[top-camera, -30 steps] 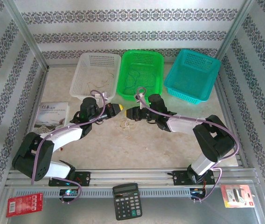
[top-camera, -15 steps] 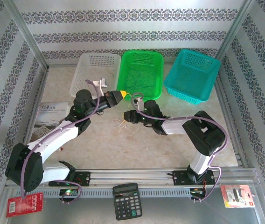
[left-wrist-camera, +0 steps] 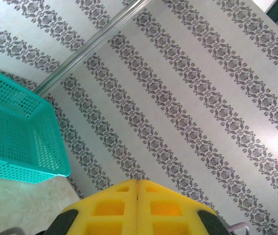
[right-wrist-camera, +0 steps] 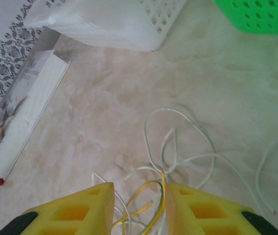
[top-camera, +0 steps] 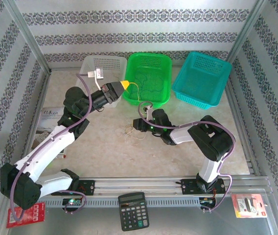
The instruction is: Untangle the cables
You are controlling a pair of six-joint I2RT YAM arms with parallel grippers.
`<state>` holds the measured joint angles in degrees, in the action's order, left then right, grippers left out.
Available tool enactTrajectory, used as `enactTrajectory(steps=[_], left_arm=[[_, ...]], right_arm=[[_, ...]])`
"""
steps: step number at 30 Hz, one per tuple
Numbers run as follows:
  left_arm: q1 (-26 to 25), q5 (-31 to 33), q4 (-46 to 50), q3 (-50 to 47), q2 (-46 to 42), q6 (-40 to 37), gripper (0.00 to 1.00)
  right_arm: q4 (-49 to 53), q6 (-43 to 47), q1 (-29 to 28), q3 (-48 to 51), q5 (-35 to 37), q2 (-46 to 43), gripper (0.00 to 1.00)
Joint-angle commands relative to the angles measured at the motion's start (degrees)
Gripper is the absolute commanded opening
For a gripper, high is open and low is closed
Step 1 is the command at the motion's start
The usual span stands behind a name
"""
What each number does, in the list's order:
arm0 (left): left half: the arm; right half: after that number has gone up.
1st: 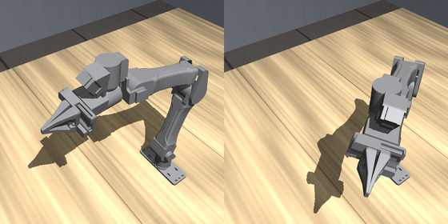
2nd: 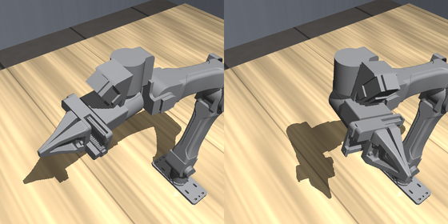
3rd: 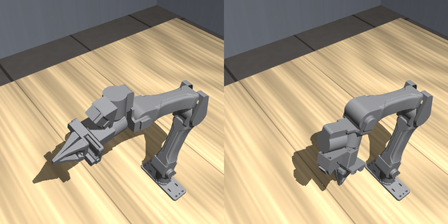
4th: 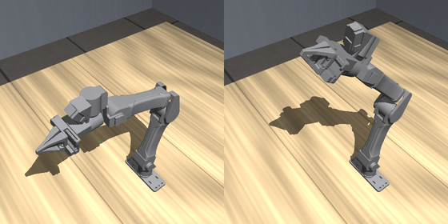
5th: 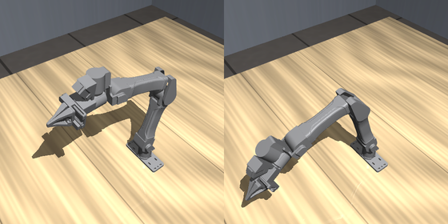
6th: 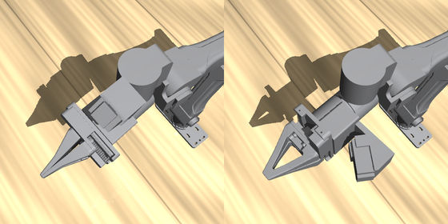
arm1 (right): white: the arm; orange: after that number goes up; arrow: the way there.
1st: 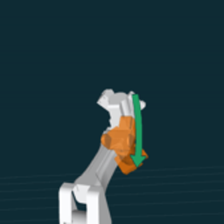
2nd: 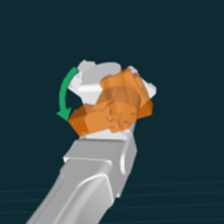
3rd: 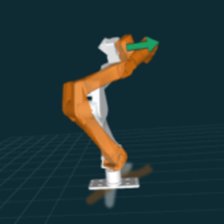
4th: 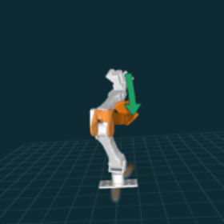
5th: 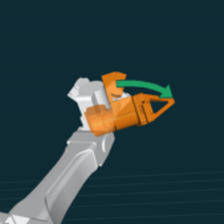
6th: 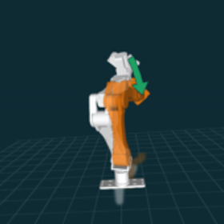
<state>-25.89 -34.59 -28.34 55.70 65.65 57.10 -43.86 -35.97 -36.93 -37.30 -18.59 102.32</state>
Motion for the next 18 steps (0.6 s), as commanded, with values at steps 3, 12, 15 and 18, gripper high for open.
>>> enactTrajectory(steps=[3,12,15,18], left_arm=[[-0.7,4.1,12.3,6.9,-2.2,-8.8,0.0],[4.5,12.5,26.1,15.1,1.5,-20.2,0.0],[8.3,12.6,26.1,15.8,4.3,-20.3,0.0],[12.2,12.1,24.7,16.4,7.2,-20.1,0.0]], right_arm=[[-3.4,-1.0,-0.5,2.4,1.3,-1.2,0.39],[-1.4,-1.1,-0.5,4.0,0.7,-8.2,0.55],[0.4,-0.8,-0.3,4.1,0.6,-11.3,0.57],[2.2,-0.3,0.3,4.2,0.5,-13.7,0.57]])
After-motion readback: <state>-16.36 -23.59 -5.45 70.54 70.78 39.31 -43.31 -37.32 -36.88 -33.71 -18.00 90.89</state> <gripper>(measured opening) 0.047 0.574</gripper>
